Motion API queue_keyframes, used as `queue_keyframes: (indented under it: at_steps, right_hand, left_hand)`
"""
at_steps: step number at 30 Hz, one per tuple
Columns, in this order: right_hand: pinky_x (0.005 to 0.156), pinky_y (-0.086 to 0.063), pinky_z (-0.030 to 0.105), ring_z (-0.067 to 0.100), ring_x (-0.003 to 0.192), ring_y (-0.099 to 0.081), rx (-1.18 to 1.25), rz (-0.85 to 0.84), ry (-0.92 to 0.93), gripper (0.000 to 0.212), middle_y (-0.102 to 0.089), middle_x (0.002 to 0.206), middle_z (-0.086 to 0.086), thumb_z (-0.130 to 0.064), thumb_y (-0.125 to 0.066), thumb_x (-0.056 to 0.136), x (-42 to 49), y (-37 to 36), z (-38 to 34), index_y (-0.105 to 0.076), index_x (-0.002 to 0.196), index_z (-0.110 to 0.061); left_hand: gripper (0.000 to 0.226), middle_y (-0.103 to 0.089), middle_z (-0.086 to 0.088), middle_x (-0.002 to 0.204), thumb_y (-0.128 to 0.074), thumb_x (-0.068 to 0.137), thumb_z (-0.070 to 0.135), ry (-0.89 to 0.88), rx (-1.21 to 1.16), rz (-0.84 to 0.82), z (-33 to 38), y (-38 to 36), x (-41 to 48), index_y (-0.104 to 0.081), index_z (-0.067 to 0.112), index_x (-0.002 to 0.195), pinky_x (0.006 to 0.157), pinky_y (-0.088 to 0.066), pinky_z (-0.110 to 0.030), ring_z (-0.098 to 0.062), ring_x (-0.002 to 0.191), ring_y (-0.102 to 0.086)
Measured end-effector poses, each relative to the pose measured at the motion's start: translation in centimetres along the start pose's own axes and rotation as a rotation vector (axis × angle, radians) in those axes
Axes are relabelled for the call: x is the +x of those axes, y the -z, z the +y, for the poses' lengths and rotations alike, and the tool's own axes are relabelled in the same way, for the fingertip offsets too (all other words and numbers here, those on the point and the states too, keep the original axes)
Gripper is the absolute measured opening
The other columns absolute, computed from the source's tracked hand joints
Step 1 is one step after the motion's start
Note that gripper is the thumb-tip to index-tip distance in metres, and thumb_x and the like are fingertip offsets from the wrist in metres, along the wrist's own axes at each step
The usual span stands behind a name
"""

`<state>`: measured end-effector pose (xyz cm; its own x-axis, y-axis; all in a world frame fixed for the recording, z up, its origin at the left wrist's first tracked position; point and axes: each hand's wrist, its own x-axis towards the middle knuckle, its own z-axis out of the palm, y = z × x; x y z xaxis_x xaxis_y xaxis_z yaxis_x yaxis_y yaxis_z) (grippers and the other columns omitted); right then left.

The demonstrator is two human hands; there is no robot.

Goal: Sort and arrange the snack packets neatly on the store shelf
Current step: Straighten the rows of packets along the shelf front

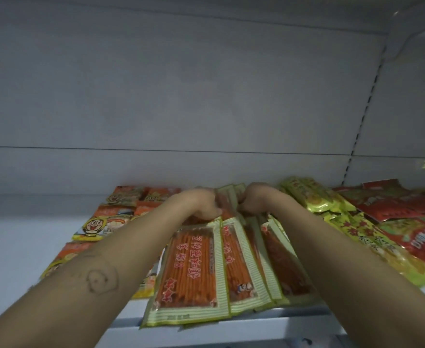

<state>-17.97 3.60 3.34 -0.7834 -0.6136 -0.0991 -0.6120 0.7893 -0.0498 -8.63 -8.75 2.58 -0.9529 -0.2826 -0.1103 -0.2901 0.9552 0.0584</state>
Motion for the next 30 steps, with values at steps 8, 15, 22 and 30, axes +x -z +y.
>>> queue_keyframes:
  at_steps: [8,15,22,30]
  right_hand:
    - [0.085,-0.056,0.031,0.028,0.099,-0.067,0.079,0.068,0.035,0.031,-0.07,0.114,0.013,-0.021,-0.054,0.093,-1.6,1.0,1.3,-0.069,0.116,-0.008]
    - [0.046,-0.053,0.025,0.017,0.055,-0.07,0.29,-0.019,0.064,0.027,-0.073,0.08,0.008,-0.031,-0.063,0.093,-7.1,1.7,3.6,-0.069,0.097,-0.005]
    - [0.049,-0.059,0.03,0.022,0.054,-0.071,0.119,-0.045,0.009,0.024,-0.072,0.076,0.014,-0.02,-0.061,0.094,-10.3,-0.4,3.9,-0.071,0.101,0.001]
    - [0.065,-0.063,0.039,0.024,0.065,-0.073,0.158,-0.071,-0.027,0.023,-0.073,0.093,0.014,-0.018,-0.061,0.096,-11.6,-1.5,4.0,-0.071,0.108,-0.001]
  left_hand:
    - [0.06,-0.054,-0.005,0.143,-0.053,0.096,0.051,-0.021,-0.068,0.053,-0.6,-0.2,-2.0,-0.047,0.015,0.144,0.104,-0.043,-0.031,-0.025,0.127,-0.053]
    - [0.081,-0.043,0.0,0.151,-0.041,0.081,0.082,-0.18,0.04,0.042,1.3,0.1,-10.7,-0.028,0.042,0.15,0.107,-0.037,-0.034,-0.022,0.136,-0.044]
    - [0.093,-0.002,-0.001,0.167,-0.025,0.073,0.094,-0.268,0.177,-0.07,4.8,-2.9,-14.7,0.011,0.053,0.148,0.119,-0.023,-0.047,-0.028,0.151,-0.014]
    - [0.081,0.003,-0.006,0.166,-0.03,0.088,0.08,-0.203,0.198,-0.066,6.4,-4.4,-14.7,0.004,0.047,0.153,0.118,-0.021,-0.052,-0.035,0.152,-0.004]
